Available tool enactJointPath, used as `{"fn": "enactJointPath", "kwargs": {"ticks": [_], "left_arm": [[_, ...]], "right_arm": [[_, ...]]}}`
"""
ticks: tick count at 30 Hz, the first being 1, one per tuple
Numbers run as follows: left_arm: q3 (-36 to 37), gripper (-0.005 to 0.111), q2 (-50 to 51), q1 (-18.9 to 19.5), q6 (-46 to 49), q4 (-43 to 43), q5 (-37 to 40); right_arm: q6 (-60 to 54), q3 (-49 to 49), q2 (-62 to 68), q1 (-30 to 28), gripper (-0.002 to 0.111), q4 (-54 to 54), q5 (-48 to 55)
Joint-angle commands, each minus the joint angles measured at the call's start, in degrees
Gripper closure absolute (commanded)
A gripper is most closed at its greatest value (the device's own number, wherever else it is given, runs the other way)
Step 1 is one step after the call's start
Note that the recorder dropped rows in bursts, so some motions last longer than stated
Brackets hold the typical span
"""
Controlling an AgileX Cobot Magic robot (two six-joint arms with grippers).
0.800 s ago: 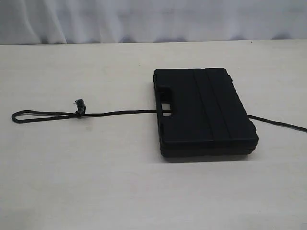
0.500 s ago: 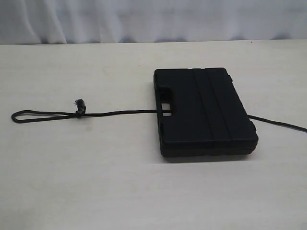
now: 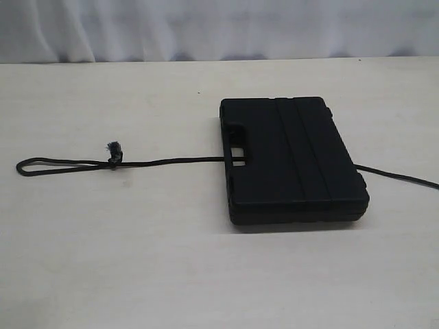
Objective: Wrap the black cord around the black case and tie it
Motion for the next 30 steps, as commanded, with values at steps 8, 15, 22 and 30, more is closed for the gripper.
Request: {"fn": "enactJointPath", "kwargs": {"ticks": [8, 15, 22, 30], "left_arm": [[0.19, 0.107, -0.1, -0.31, -0.33, -0.29, -0.69], [0.19, 0.107, -0.1, -0.31, -0.33, -0.29, -0.69], [0.19, 0.107, -0.1, -0.31, -0.33, -0.29, -0.69], [0.19, 0.107, -0.1, -0.31, -0.33, -0.29, -0.69]], "right_arm": [[-4.21, -37.05, 30.8, 0.18, 0.057, -4.23, 66.61], [-12.12, -44.7, 45.69, 0.18, 0.057, 3.2, 77.08], [-31.46, -49.18, 58.05, 0.18, 0.057, 27.74, 80.47], [-35.9, -49.97, 72.26, 3.11, 0.057, 29.13, 79.92]]}}
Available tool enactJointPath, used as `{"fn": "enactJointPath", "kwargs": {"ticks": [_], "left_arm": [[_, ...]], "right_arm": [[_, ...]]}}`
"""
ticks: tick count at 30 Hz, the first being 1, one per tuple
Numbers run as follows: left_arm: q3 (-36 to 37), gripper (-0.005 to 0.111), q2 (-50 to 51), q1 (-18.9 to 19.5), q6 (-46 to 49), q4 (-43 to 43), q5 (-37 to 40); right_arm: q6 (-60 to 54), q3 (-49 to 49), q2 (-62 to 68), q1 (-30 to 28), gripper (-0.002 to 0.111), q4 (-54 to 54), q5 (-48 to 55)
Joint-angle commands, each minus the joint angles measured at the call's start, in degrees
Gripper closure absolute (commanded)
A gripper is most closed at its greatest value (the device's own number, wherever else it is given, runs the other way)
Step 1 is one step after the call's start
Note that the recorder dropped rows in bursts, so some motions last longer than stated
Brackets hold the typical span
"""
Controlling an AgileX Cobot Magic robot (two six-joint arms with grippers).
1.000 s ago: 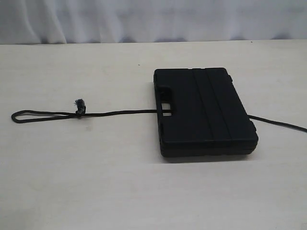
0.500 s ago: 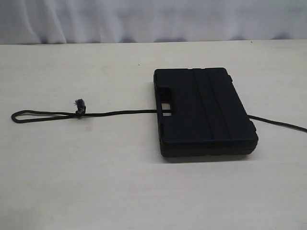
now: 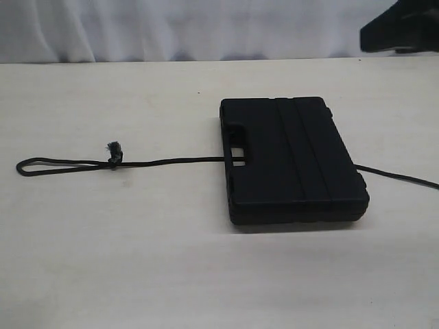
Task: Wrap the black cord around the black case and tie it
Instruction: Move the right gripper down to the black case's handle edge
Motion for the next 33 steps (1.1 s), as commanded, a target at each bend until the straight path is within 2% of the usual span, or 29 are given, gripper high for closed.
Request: {"fn": "enactJointPath", "kwargs": {"ticks": [1, 8, 15, 20, 25, 33], "left_arm": [[0.19, 0.107, -0.1, -0.31, -0.33, -0.29, -0.69], [0.19, 0.107, -0.1, -0.31, -0.33, -0.29, -0.69], [0.19, 0.107, -0.1, -0.31, -0.33, -0.29, -0.58], [0.19, 0.107, -0.1, -0.31, -0.33, -0.29, -0.58], [0.19, 0.107, -0.1, -0.31, -0.33, -0.29, -0.58], [0.19, 0.107, -0.1, -0.31, -0.33, -0.29, -0.58]], "right_arm": [[-1.75, -0.35, 7.71, 4.28, 0.057, -3.14, -2.37], [11.53, -1.12, 19.24, 16.85, 0.057, -15.66, -13.62], [26.14, -11.18, 31.06, 28.45, 0.057, -31.69, -9.53], [36.89, -20.92, 40.29, 34.78, 0.057, -43.54, 0.72], [41.1, -29.42, 49.08, 38.7, 0.057, -49.62, 10.75], [43.72, -35.66, 57.75, 39.3, 0.057, -52.35, 11.52]]}}
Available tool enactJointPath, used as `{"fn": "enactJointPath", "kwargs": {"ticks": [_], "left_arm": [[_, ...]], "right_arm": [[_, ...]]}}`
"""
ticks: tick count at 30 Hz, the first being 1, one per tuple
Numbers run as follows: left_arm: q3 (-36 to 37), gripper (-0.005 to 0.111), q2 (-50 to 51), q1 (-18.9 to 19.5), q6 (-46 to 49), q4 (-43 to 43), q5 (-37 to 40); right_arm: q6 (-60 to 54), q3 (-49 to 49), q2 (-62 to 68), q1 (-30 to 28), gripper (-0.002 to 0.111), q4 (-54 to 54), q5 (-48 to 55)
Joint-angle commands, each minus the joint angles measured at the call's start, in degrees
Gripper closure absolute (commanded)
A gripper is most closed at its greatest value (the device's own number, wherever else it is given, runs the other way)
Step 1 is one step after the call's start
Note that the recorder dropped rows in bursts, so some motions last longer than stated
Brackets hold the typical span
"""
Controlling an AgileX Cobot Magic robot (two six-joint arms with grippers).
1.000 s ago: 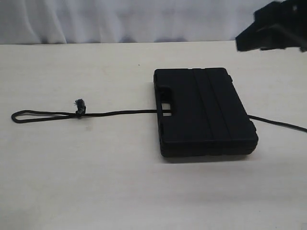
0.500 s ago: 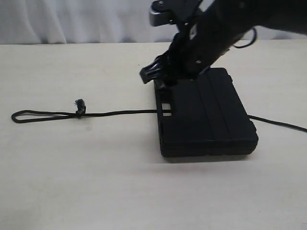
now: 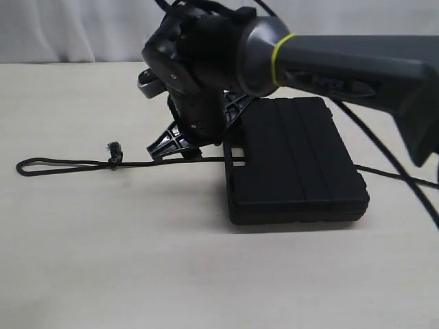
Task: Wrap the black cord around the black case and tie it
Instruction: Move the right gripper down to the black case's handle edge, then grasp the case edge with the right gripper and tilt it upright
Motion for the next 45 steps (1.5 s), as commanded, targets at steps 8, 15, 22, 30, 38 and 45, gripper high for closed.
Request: {"fn": "enactJointPath", "kwargs": {"ticks": [8, 15, 22, 30, 38, 45], "left_arm": [[0.19, 0.107, -0.1, -0.31, -0.33, -0.29, -0.66], [0.19, 0.107, -0.1, -0.31, -0.33, -0.29, -0.66], [0.19, 0.107, -0.1, -0.31, -0.33, -0.29, -0.77], [0.19, 0.107, -0.1, -0.31, -0.33, -0.29, -0.77], [0.19, 0.107, -0.1, -0.31, -0.33, -0.29, -0.77], [0.19, 0.107, -0.1, -0.31, -0.33, -0.29, -0.77]], "right_arm": [[8.21, -2.14, 5.37, -1.28, 0.057, -6.59, 0.26], [9.72, -2.14, 7.42, -2.35, 0.057, -5.43, -0.04], [2.43, -2.14, 7.79, -7.73, 0.057, 10.18, -4.28], [1.46, -2.14, 8.97, -7.84, 0.057, 7.75, -4.7], [1.46, -2.14, 10.72, -7.84, 0.078, 7.76, -5.65], [1.38, -2.14, 10.58, -7.84, 0.098, 7.76, -5.64]]}}
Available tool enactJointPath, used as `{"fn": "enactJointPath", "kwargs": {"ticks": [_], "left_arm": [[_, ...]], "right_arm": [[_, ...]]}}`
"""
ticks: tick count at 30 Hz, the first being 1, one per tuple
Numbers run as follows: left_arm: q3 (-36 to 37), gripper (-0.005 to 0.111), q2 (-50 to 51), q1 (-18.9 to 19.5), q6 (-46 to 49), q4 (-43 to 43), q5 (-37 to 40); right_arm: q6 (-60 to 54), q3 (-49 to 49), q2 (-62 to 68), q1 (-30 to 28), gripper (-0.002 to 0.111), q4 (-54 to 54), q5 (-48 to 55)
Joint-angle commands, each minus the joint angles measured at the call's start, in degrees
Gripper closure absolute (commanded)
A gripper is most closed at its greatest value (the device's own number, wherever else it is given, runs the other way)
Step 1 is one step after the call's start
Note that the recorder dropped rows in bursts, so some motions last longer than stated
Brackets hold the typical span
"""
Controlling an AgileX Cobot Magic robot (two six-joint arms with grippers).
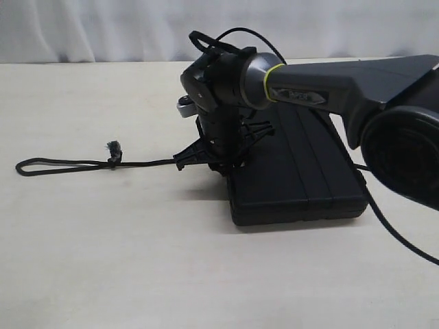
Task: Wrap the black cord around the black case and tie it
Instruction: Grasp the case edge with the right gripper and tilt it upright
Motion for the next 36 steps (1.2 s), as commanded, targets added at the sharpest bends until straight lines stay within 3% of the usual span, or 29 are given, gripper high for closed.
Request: {"fn": "enactJointPath", "kwargs": {"ticks": [1, 19, 25, 36], "left_arm": [[0.19, 0.107, -0.1, -0.31, -0.33, -0.29, -0.77], [0.19, 0.107, -0.1, -0.31, -0.33, -0.29, -0.77], [0.19, 0.107, -0.1, -0.31, -0.33, -0.29, -0.77], [0.19, 0.107, -0.1, -0.31, -0.33, -0.29, -0.77]], "right_arm": [[-1.48, -0.12, -0.4, -0.01, 0.101, 0.58, -1.82], [-6.24, -0.12, -18.32, -0.88, 0.104, 0.18, 3.93], [-9.32, -0.12, -22.75, -8.86, 0.104, 0.12, 8.09], [-27.44, 0.02, -23.4, -25.9, 0.104, 24.19, 8.09]]}}
